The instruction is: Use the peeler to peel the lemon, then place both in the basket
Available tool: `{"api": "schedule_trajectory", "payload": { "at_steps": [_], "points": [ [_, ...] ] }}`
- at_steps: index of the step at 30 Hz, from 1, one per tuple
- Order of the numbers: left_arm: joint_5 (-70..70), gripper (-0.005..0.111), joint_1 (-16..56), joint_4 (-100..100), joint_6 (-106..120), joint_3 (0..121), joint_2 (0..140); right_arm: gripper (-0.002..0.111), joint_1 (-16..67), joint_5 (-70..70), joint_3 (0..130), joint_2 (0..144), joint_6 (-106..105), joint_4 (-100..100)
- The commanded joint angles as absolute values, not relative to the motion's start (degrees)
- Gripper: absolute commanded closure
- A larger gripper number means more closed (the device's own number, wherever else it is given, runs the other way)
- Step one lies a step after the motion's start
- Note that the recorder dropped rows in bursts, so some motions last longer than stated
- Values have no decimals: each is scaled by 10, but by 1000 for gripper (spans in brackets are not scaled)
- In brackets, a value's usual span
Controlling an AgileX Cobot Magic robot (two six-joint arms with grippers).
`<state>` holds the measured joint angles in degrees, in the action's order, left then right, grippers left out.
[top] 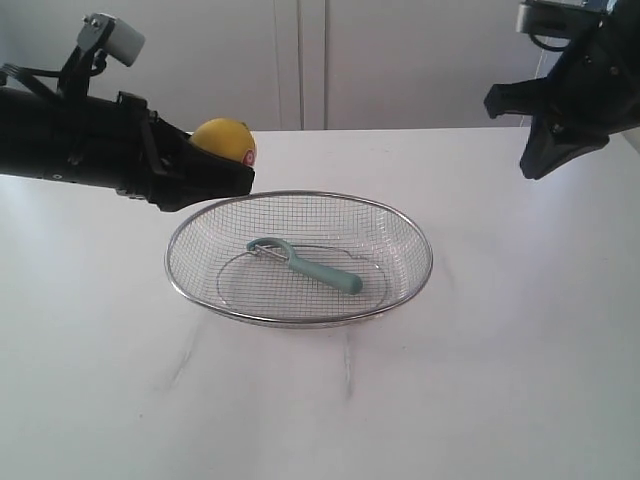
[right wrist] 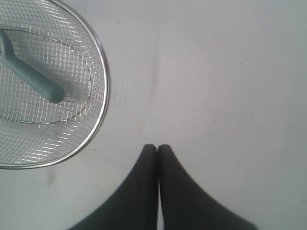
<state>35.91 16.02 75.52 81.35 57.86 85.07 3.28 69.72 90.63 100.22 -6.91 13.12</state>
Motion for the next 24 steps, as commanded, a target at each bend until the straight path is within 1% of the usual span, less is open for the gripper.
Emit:
{"api": "schedule_trajectory", "payload": {
  "at_steps": [1,24],
  "points": [
    [371,107,161,759,810,577,847,108,12,700,906,995,-47,124],
    [384,107,161,742,793,577,847,108,11,700,906,995,-47,114]
  ]
}}
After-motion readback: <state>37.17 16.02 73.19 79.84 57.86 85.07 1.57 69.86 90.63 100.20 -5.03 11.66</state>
